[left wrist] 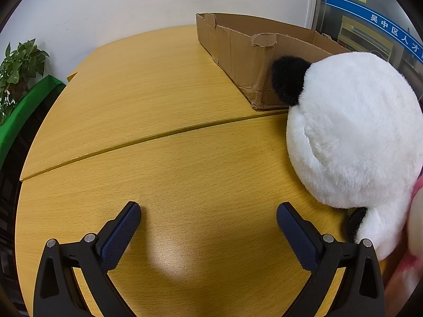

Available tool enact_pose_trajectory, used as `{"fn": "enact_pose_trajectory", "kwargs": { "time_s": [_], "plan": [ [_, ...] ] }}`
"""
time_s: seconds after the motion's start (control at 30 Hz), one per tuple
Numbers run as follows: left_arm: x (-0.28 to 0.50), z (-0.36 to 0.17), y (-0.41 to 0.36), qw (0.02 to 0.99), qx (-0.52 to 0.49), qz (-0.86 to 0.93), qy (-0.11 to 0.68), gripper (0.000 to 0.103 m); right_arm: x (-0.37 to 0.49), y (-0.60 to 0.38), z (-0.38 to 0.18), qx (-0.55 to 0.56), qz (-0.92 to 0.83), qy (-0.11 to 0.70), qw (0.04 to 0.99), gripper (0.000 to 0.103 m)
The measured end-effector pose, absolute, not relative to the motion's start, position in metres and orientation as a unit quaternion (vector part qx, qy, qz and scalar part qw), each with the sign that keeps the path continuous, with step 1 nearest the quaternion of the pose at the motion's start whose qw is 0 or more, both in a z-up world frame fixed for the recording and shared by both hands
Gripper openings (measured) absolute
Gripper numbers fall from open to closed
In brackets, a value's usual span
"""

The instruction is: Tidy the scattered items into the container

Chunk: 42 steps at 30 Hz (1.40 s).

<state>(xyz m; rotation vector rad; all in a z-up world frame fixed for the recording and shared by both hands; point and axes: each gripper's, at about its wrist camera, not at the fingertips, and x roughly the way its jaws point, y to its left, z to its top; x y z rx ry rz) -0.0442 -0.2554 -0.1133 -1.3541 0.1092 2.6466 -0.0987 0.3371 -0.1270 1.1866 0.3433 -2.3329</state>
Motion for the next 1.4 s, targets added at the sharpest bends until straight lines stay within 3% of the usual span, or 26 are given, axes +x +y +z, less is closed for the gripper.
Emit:
{"fn": "enact_pose_trajectory", "kwargs": {
  "time_s": [0.8,1.17,1.4],
  "plan": [
    [-0.045,-0.113,-0.256,0.082,-0.455,0.886,0.037,0.103,-0.099,0.338,-0.127,0.435,-0.856,0.126,0.25,0.103],
    [-0.029,-0.112,-0.25,0.034,-0.46,0.887,0.019,0.103,-0.101,0.334,-0.127,0.44,-0.861,0.116,0.228,0.103],
    [0.05,-0.04,-0.242,-0.046,-0.355,0.933,-0.031,0.103,-0.082,0.338,-0.124,0.464,-0.866,0.096,0.159,0.102]
  ]
}}
